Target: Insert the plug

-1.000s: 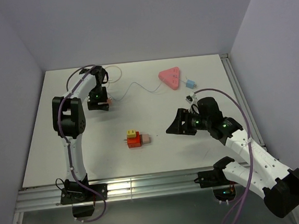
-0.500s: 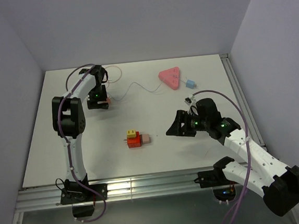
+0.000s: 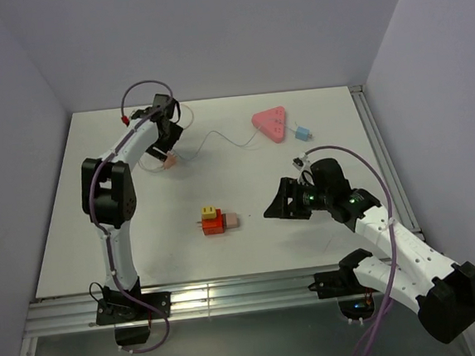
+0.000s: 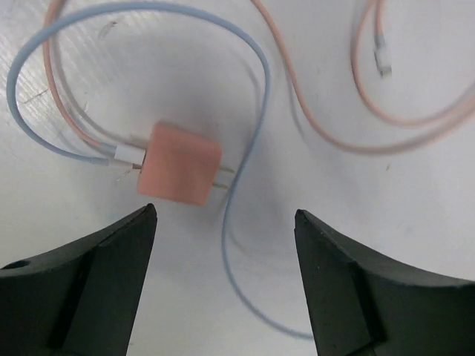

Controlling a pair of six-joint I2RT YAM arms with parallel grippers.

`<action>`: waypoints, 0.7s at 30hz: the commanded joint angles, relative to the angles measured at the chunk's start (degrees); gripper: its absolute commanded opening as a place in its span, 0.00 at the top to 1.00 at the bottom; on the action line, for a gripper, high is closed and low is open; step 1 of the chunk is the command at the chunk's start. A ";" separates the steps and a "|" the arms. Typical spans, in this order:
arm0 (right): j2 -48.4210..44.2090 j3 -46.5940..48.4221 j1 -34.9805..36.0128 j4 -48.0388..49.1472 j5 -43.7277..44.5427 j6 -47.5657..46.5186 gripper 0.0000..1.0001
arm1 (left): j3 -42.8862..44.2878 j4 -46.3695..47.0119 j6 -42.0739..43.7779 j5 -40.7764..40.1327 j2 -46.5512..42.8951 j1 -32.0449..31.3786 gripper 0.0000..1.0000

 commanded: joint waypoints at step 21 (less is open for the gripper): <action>-5.10 -2.15 -0.41 0.05 -4.77 -3.82 0.28 | -15.26 18.15 104.80 30.54 -12.41 -0.12 0.23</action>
